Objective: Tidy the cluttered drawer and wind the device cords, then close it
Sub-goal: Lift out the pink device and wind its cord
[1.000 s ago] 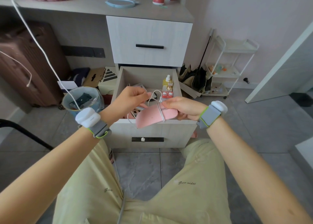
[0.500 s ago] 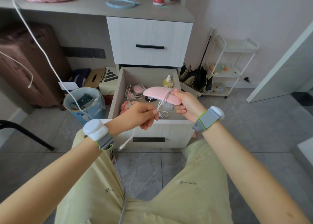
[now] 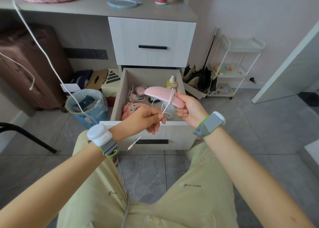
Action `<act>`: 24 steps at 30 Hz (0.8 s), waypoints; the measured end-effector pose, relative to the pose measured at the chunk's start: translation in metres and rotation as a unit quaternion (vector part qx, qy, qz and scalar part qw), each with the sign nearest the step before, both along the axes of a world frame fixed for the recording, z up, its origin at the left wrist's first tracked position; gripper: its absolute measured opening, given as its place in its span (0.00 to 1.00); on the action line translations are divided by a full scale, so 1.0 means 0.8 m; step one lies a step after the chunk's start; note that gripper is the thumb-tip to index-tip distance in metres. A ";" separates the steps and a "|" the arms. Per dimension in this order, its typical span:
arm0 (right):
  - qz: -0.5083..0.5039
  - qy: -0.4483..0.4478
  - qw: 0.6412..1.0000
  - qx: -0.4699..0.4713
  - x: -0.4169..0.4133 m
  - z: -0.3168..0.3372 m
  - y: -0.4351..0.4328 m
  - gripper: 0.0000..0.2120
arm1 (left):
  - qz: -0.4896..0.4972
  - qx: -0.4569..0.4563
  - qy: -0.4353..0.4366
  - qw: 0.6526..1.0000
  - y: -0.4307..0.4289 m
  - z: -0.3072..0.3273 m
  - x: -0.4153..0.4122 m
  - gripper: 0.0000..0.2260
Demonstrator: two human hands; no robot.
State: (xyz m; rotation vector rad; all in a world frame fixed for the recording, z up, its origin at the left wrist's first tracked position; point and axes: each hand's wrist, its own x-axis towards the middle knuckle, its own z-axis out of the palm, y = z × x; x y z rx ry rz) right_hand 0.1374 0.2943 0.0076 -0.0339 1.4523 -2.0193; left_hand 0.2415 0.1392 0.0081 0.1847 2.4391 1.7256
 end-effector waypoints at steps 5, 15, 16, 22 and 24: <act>-0.015 0.040 0.999 -0.007 0.004 -0.004 0.000 0.10 | 0.010 0.003 -0.012 1.000 -0.003 -0.006 -0.001 0.12; 0.012 0.015 0.999 -0.033 0.009 -0.007 -0.003 0.10 | 0.024 -0.021 -0.024 0.999 -0.006 -0.010 -0.002 0.10; 0.037 0.006 0.998 -0.045 0.010 -0.005 0.000 0.10 | 0.025 -0.025 -0.029 0.999 -0.007 -0.011 -0.002 0.10; 0.205 0.060 0.977 0.021 0.018 0.011 0.006 0.12 | 0.065 -0.031 -0.090 0.993 -0.026 -0.016 -0.005 0.15; 0.243 0.093 0.964 0.064 0.017 0.013 0.010 0.13 | 0.076 -0.036 -0.087 0.993 -0.032 -0.012 -0.009 0.04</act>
